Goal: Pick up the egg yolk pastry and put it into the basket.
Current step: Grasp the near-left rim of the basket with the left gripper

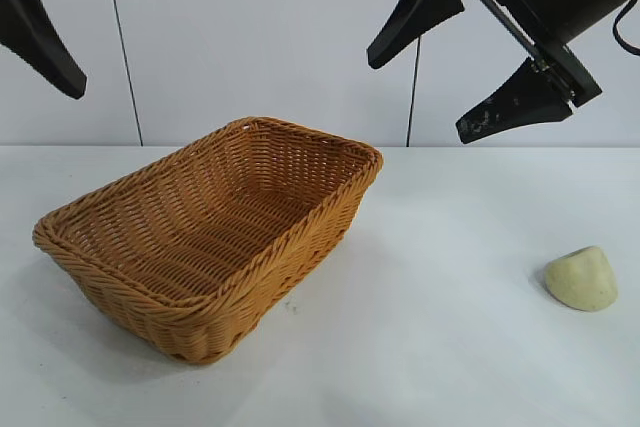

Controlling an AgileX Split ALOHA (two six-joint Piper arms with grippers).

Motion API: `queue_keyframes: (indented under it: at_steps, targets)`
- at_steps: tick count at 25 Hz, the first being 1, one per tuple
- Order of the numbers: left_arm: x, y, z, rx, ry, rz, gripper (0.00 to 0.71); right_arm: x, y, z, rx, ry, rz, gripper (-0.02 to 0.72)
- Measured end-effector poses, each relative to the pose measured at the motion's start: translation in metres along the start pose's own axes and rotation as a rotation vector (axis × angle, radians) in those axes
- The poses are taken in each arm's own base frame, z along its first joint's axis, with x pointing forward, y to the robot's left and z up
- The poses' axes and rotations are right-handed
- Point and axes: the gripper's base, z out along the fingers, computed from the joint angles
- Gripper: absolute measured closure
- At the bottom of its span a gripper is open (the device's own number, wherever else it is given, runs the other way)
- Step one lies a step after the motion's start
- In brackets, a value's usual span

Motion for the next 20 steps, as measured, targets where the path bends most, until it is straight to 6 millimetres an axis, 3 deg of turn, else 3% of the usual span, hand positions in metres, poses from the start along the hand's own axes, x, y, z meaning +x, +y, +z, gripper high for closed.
queue_keyframes:
  at_steps: [9, 20]
  targets:
    - [-0.012, 0.005, 0.015, -0.009, -0.077, -0.214, 0.046, 0.0, 0.0, 0.0, 0.0, 0.0, 0.0, 0.008]
    - [0.004, 0.042, 0.056, -0.107, -0.063, -0.494, 0.048, 0.0, 0.0, 0.0, 0.0, 0.0, 0.0, 0.008]
